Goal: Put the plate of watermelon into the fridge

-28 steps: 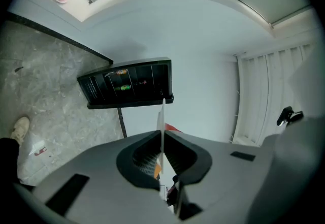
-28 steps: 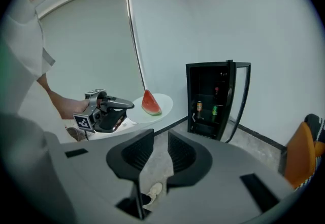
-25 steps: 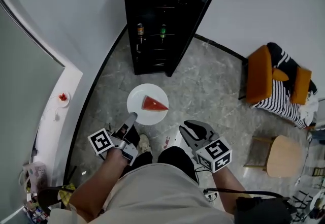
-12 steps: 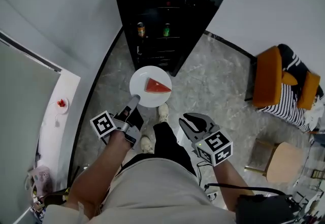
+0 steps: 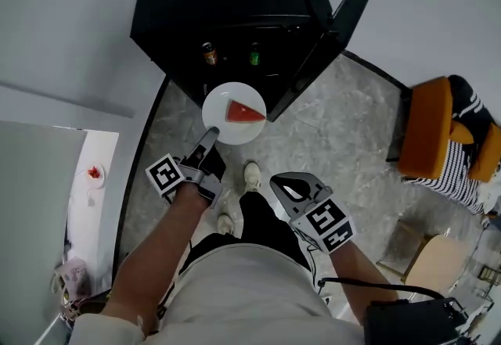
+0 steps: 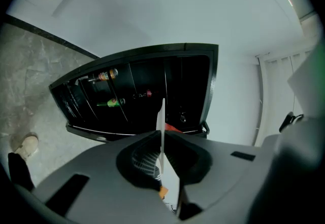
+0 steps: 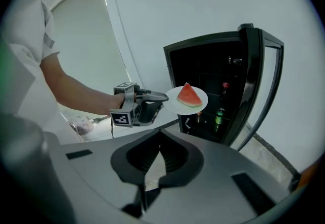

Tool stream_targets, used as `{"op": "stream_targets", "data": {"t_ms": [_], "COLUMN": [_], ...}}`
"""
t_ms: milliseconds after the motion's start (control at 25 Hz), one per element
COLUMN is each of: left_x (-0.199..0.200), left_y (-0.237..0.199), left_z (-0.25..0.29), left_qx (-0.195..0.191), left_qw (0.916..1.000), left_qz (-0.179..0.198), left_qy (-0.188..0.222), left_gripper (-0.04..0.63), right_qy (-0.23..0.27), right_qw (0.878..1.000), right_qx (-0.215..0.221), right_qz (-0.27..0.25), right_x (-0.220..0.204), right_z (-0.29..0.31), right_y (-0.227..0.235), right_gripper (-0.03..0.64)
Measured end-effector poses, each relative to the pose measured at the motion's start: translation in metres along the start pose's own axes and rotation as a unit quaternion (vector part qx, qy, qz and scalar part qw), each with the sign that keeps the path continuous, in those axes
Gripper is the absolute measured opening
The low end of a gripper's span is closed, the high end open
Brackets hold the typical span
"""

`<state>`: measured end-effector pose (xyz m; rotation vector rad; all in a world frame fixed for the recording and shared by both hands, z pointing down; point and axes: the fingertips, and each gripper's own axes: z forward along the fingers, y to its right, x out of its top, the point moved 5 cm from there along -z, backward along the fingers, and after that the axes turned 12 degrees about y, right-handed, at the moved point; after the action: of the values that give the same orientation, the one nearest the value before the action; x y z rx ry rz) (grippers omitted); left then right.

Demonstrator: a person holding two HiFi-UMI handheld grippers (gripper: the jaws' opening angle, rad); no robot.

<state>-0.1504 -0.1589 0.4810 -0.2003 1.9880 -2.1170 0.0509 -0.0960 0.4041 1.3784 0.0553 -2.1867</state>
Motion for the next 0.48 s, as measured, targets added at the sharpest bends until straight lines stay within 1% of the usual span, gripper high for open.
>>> {"op": "stream_targets", "data": {"t_ms": [240,400,480], "left_x": [0.012,0.017,0.021], "left_y": [-0.033,-0.056,-0.068], "left_z": [0.08,0.122,0.14], "left_qx": [0.009,0.019,0.027], "left_qw": [0.9999,0.9996,0.9994], "left_qz": [0.001,0.003,0.011], "left_qy": [0.013,0.02,0.02], "left_gripper": [0.026,0.026,0.026], "right_qy": [-0.021,-0.032,-0.035], "right_qw": [1.0,0.999,0.999], "right_qx": [0.012,0.005,0.002], "right_qz": [0.014,0.018,0.022], "right_x": [0.0,-0.005,-0.006], "right_z": [0.013,0.017,0.019], "right_y": [0.052,0.08,0.089], "right_gripper": [0.014,0.014,0.014]}}
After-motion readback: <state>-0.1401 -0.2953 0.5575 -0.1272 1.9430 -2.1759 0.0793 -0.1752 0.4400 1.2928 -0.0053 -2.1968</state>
